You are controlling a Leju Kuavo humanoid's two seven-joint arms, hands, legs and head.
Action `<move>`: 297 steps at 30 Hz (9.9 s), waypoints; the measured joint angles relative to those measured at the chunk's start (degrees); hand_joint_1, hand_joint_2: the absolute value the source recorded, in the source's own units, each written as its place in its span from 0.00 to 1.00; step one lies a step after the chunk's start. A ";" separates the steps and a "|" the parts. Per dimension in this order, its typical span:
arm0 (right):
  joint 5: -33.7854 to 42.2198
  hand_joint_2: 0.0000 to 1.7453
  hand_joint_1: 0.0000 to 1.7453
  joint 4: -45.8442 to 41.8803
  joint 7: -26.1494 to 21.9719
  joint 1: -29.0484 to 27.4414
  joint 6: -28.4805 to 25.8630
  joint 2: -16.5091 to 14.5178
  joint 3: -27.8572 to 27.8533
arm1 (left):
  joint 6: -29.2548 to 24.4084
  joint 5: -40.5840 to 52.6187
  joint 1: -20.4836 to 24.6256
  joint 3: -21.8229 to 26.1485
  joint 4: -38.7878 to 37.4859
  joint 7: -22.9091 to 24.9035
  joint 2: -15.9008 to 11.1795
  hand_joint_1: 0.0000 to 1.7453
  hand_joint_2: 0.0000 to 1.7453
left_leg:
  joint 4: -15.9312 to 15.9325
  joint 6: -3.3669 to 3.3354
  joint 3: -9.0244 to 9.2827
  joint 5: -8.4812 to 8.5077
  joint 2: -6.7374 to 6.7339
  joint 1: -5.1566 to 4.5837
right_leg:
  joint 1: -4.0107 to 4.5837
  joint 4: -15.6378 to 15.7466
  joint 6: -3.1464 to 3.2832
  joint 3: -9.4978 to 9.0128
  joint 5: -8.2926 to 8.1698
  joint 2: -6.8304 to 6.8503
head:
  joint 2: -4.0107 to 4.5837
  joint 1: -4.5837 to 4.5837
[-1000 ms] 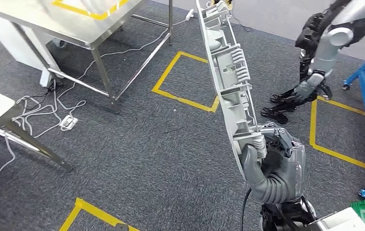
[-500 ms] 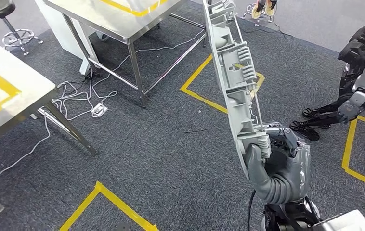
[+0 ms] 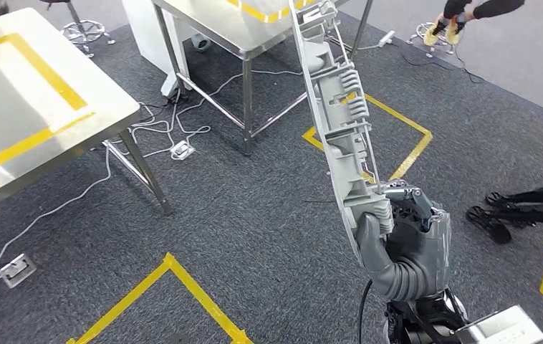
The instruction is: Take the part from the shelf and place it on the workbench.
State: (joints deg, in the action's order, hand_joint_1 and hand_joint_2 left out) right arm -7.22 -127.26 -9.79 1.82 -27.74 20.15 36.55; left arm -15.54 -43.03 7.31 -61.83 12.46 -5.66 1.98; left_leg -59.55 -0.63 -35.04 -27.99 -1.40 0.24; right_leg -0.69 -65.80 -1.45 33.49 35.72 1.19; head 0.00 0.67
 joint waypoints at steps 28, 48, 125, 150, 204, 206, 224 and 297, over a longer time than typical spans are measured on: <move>0.09 1.00 1.00 0.34 0.02 -0.02 0.30 0.03 0.05 | 0.46 0.15 -0.13 0.00 -0.01 0.85 0.14 0.00 1.00 | -0.13 0.78 -0.04 -0.14 -1.62 0.04 | 0.03 7.01 0.11 -2.93 -4.44 4.27 | 0.00 -0.68; 0.13 1.00 1.00 0.40 0.03 0.02 0.69 0.08 0.07 | 0.52 0.32 -0.15 -0.01 -0.01 0.85 0.54 0.00 1.00 | -13.57 2.79 -7.02 -6.57 1.03 0.34 | -0.26 8.92 2.18 -2.91 -6.72 0.01 | 0.00 0.20; 7.76 1.00 1.00 5.50 -6.57 2.17 4.04 -4.64 0.80 | -2.45 -7.57 -0.43 2.99 -0.01 -0.50 -0.86 0.00 1.00 | 0.17 -0.54 0.40 -0.54 2.36 -1.01 | 0.78 7.81 1.17 -1.30 -6.47 -2.15 | 0.00 1.36; 7.88 1.00 1.00 5.08 -6.39 2.40 4.17 -4.59 0.77 | -2.63 -7.25 -0.39 2.99 -0.01 0.00 -0.79 0.00 1.00 | 2.05 -1.68 2.01 -0.07 2.23 -0.62 | 0.70 6.42 -0.03 -1.04 -5.33 -1.93 | 0.00 1.26; 7.72 1.00 1.00 4.51 -6.52 1.51 3.78 -4.37 0.59 | -2.80 -7.11 -0.75 2.97 0.00 0.32 -0.53 0.00 1.00 | -5.63 3.55 -3.29 0.13 0.89 1.25 | -0.80 8.43 0.91 -3.44 -5.84 -0.78 | 0.00 -1.25; 7.72 1.00 1.00 4.52 -6.53 1.59 3.80 -4.35 0.60 | -2.81 -7.11 -0.72 2.98 0.00 0.34 -0.54 0.00 1.00 | -1.84 3.15 -1.57 0.87 0.49 1.16 | -0.90 7.85 -0.08 -3.72 -4.95 -0.83 | 0.00 -1.75; 7.76 1.00 1.00 4.37 -6.56 2.30 3.91 -4.22 0.60 | -3.00 -7.16 -0.63 2.98 0.03 -0.14 0.13 0.00 1.00 | -0.76 0.03 2.38 -3.31 1.30 -0.24 | 1.63 6.09 3.92 1.54 -8.35 -1.16 | 0.00 1.80; 8.26 1.00 1.00 4.45 -6.61 1.33 2.97 -4.26 0.54 | -2.45 -7.05 -0.74 2.94 0.00 0.76 -0.57 0.00 1.00 | -3.58 2.06 -2.45 0.80 1.06 0.55 | 0.63 7.76 1.53 -3.75 -4.65 -1.21 | 0.00 -0.62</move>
State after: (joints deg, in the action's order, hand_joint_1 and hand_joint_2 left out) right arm 1.04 -122.80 -16.40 3.15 -24.76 15.89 37.09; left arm -17.99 -50.07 6.56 -58.89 12.46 -4.90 1.40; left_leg -63.14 1.43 -37.49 -27.19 -0.34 0.79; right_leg -0.06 -58.05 0.08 29.73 31.08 -0.02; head 0.00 0.05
